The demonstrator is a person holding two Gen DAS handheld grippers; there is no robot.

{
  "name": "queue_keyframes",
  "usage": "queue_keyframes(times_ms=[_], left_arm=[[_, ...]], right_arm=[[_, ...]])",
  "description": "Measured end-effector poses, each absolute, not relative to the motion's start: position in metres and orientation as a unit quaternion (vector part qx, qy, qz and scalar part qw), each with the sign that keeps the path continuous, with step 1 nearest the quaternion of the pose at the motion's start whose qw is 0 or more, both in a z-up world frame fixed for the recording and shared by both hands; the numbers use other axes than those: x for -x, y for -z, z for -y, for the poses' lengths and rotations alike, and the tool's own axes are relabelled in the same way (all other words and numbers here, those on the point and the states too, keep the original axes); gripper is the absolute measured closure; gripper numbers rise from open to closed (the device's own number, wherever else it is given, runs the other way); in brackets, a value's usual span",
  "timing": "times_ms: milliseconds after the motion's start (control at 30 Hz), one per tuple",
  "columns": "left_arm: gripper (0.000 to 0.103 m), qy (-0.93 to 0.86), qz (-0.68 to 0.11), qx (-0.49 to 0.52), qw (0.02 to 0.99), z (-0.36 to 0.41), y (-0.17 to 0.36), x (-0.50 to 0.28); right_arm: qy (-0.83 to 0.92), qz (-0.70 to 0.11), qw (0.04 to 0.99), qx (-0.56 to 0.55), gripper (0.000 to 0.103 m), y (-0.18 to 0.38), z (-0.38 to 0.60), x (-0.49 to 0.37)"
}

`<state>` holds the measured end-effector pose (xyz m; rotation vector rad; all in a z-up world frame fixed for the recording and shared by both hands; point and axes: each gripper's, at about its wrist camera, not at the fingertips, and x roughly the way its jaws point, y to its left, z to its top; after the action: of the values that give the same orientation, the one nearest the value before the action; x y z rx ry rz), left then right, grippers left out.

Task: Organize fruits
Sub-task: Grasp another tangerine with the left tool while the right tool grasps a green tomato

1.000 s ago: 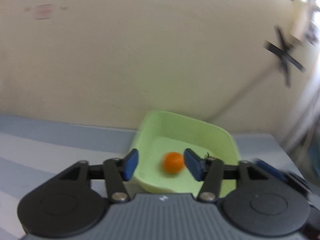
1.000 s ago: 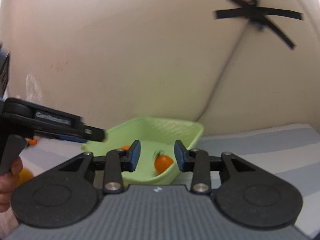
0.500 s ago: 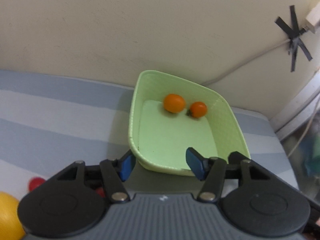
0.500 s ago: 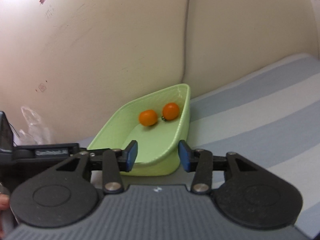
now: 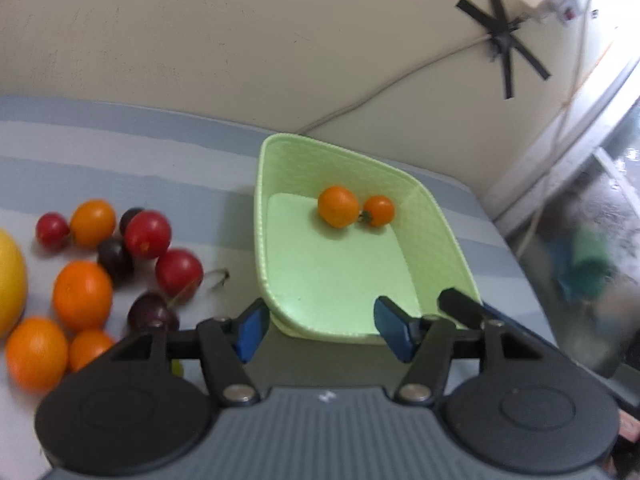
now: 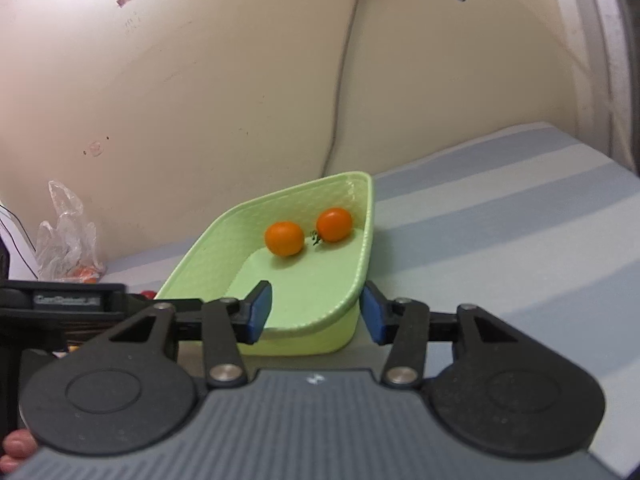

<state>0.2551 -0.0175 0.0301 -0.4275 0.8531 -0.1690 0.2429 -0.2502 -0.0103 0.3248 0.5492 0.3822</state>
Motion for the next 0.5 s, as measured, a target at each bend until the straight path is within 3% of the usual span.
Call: queue_keyframes(times_ms=[267,500], left_arm=[[0.044,0.047,-0.286,0.181,0.94,-0.046,-0.084,-0.154],[0.047,0.002,-0.328,0.208,0.921,-0.102,-0.054,-0.123]], right_arm=[[-0.201,-0.165,0.957,-0.125,0.051,-0.028,0.245,-0.174],[-0.308,-0.181,0.934,-0.012,0.055,-0.012,0.156,-0.149]])
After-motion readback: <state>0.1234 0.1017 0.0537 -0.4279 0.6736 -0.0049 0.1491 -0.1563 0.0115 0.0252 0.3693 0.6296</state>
